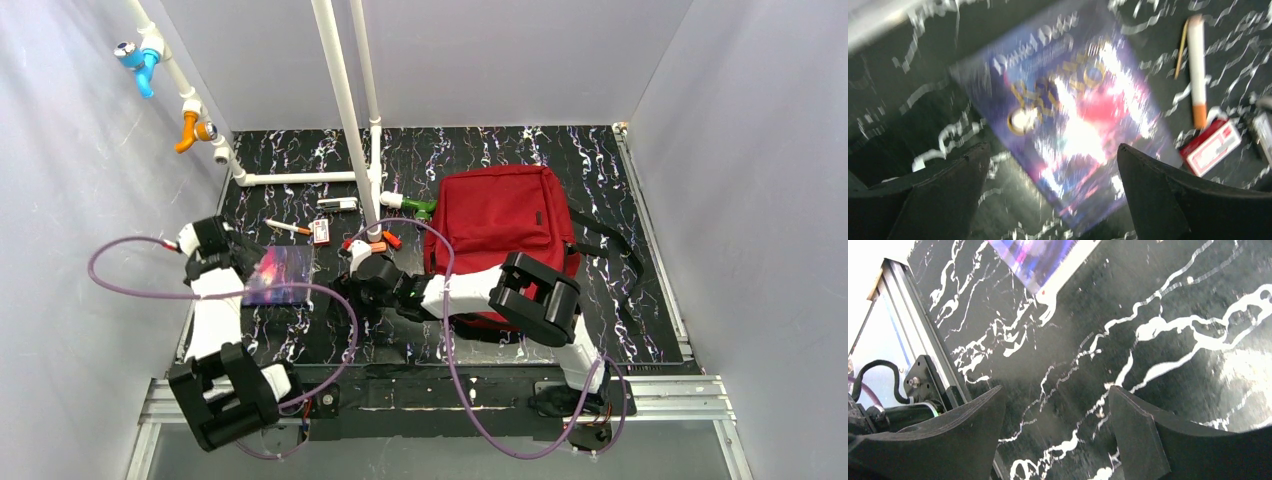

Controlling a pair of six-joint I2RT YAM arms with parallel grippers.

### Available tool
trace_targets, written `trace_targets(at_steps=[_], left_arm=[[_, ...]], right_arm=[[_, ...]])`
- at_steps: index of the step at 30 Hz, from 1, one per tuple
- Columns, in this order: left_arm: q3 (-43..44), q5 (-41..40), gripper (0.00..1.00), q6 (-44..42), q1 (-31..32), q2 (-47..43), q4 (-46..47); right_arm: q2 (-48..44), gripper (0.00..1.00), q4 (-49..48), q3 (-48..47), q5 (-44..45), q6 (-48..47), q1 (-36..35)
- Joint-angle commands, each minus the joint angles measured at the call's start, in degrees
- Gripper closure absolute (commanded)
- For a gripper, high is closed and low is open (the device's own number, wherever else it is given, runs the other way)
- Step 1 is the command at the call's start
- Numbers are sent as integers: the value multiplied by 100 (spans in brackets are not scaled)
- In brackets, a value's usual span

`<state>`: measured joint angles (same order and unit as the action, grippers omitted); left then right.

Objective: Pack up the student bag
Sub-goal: Adjust the book at the center of the board, then pick up the book from the center of the board.

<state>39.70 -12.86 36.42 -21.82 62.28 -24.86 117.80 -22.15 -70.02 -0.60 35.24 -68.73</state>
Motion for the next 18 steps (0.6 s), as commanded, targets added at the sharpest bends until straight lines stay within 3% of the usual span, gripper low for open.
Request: trace_targets(at_steps=[1,5,7,12,18], left_arm=[[899,-541,2,-1029,-209,870,300],[1323,-914,5,-1841,-255,1987,609],[1559,-668,9,-2109,-310,2350,783],[2153,-616,7,-2627,-332,3374,703],[2178,-44,2,-2912,-446,3501,903]], right_arm=[[300,16,69,-564,184,-319,-35],[603,16,-16,-910,191,-241,-35],[716,15,-50,-1070,116,-243,-36],[878,12,-61,-1286,-253,-272,-27],[1021,9,-108,-1403,-521,-214,12]])
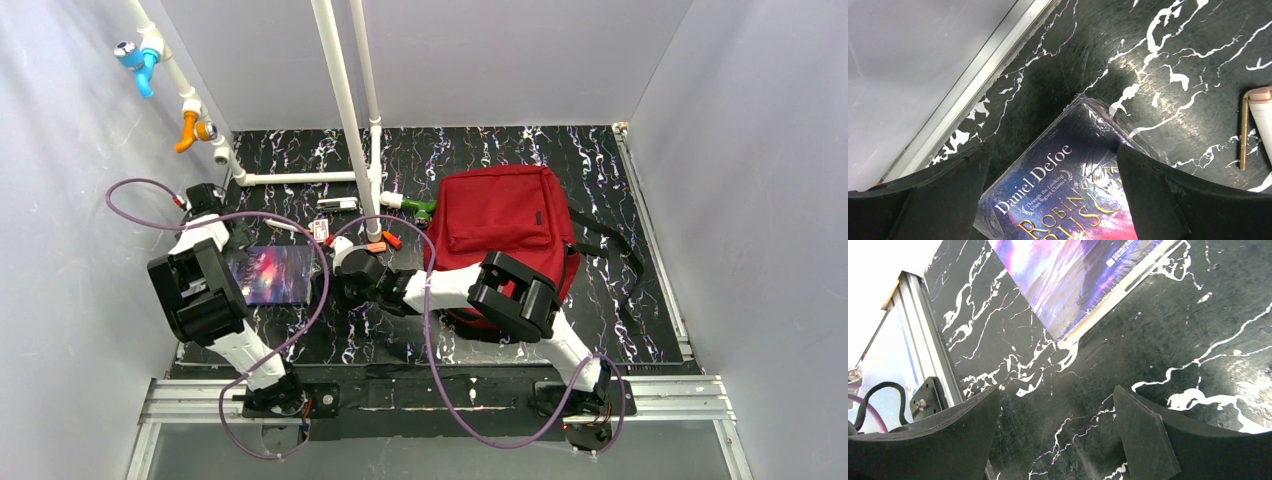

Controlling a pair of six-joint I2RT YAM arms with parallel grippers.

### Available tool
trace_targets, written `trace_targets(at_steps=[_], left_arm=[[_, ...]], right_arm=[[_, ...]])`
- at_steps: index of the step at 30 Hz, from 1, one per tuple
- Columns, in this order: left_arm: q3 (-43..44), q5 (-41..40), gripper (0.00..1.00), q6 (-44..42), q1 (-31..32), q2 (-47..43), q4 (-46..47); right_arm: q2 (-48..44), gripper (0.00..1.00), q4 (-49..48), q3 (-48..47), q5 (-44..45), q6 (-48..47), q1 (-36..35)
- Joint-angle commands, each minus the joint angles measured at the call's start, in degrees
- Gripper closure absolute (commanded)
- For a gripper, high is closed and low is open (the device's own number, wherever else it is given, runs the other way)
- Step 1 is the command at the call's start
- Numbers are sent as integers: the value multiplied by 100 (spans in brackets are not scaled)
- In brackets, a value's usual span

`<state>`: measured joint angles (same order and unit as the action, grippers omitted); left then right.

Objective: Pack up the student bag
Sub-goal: Pick up the book from the center of the board.

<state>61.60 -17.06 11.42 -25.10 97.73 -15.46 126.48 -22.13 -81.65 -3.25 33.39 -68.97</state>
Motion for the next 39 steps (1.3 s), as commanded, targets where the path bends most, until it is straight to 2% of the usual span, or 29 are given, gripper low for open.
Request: trace_targets(at_steps=[1,4,6,9,13,20,29,34,39], left_arm=[[-6,707,2,-440,-181,86,-65],[219,1436,2,-538,-273,455,-510],[27,1796,2,-398,-324,278,-391],[-66,2777,2,-21,-648,128,-539],[-226,3140,2,176,-737,-86,-675],[-766,3314,6,764,-733,-849,-822],[-1453,2914,6,1195,-564,-1845,-913],[-1788,3233,6,1642,-510,-2041,-913],[-2230,3369,6,1943,-430,-2969,-1003]], right_arm=[[175,9,-142,-246,-290,7,45],[238,8,-236,-249,-307,45,67],[268,7,-238,-279,-308,30,72],[281,7,-235,-284,-308,41,93],[272,7,-291,-293,-311,110,94],[228,8,-18,-374,63,135,118],[-226,11,348,-15,693,-294,166],[-30,15,224,-187,-146,-393,179],[-279,18,60,204,-348,-235,72]])
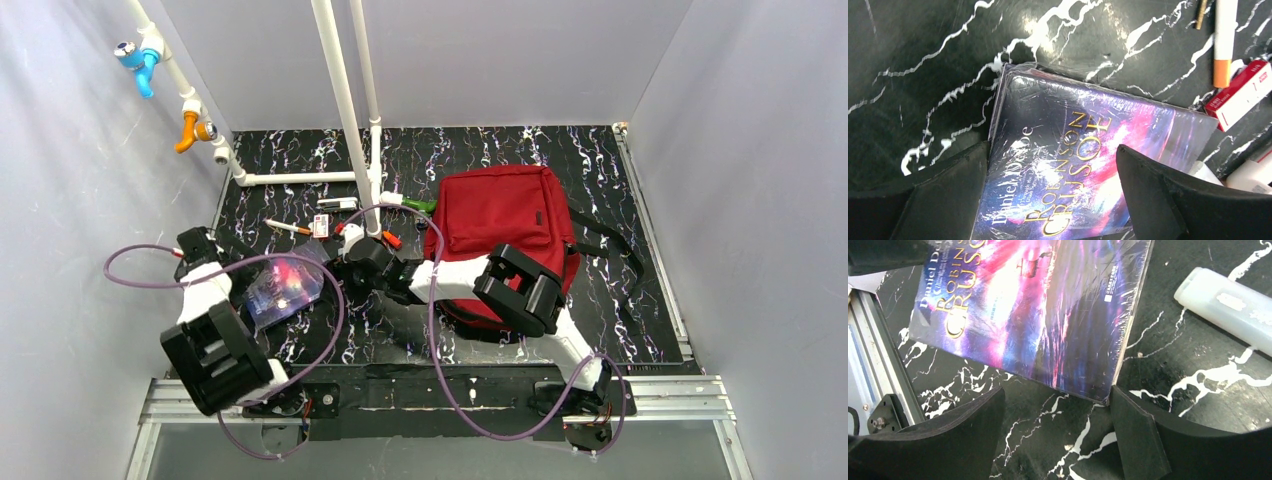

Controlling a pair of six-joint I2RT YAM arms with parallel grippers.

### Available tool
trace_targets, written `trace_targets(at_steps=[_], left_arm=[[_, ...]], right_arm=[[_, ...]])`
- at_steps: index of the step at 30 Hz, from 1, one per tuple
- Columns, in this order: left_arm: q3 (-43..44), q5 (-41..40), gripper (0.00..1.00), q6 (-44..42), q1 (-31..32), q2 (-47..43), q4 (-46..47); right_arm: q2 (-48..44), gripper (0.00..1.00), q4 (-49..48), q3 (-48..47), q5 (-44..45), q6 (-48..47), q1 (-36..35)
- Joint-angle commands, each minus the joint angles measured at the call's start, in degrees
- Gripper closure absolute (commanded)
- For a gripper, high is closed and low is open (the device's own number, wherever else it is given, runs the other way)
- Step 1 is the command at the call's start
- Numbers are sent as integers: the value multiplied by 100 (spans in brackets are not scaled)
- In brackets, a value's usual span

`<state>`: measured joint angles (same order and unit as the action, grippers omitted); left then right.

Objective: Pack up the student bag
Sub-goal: Pick up the book from the center of the board.

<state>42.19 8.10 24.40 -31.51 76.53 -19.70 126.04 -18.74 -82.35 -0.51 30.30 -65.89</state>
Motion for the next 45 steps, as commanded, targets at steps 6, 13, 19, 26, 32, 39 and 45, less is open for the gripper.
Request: trace_targets(at_steps=[6,13,19,26,32,39,45], left_arm=[[-475,1036,7,859,353,-2293,-944],[-767,1097,7,1178,591,-3397,-1185],[-628,1476,8,1226,658,-3434,-1185],[-362,1619,9,1357,1008,-3497,-1124],[-270,1720,9,1720,1364,-3470,-981],[35,1536,9,2039,1813,-3462,-966],[122,1431,8,2233,2065,-3391,-965]], right_arm=[[-755,18,-121,901,-582,200,-422],[-1012,16,-202,1437,-466,448,-486],[-1195,10,315,1384,-187,-54,-486],[-1190,4,1009,1228,238,-805,-486],[-1186,2,1191,1197,545,-1273,-486],[-1274,2,1042,1396,950,-1513,-503],[-1195,2,929,1371,2273,-2254,-743]])
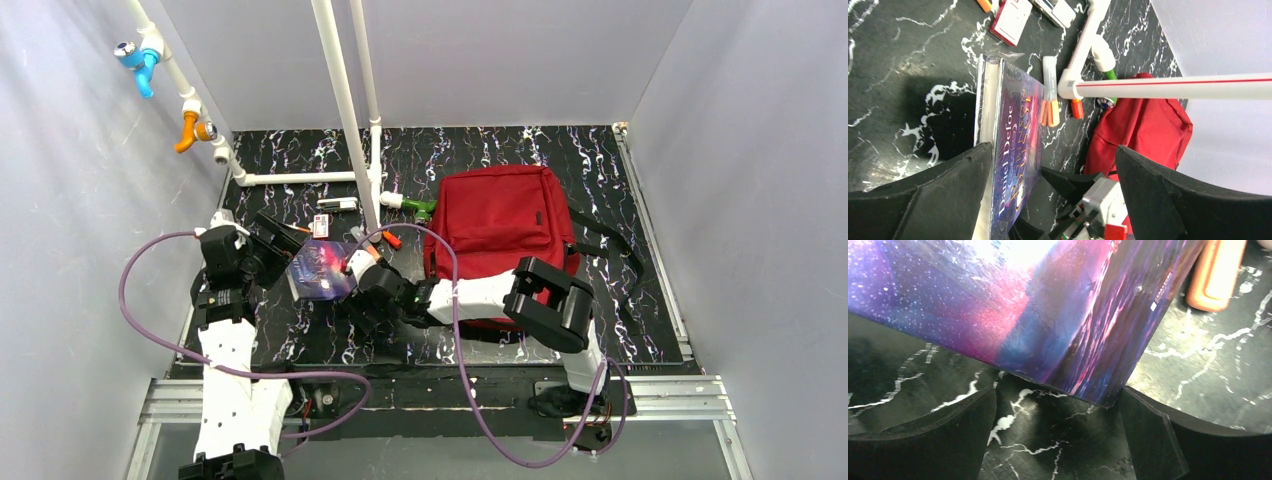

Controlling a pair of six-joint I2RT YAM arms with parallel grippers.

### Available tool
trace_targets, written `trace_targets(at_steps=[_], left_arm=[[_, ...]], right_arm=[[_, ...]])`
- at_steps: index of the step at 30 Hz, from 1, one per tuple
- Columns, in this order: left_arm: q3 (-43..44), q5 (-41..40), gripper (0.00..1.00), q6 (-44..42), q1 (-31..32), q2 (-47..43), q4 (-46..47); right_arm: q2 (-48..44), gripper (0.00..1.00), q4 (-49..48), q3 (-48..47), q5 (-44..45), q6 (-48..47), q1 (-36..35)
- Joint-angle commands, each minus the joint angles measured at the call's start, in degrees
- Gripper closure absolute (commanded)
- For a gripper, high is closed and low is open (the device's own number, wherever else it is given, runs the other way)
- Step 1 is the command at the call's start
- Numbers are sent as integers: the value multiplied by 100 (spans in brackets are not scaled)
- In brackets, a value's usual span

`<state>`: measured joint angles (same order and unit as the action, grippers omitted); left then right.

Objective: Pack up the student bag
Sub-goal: Pick up the book from the center of the board.

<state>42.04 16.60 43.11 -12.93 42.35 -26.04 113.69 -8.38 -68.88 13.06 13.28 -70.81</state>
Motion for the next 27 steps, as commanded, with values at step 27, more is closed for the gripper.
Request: trace_targets(at_steps=[27], left_arm=[[138,503,5,470,238,74,-354]], right_arm=[[1391,28,-4566,-199,4537,-5206,-1295]])
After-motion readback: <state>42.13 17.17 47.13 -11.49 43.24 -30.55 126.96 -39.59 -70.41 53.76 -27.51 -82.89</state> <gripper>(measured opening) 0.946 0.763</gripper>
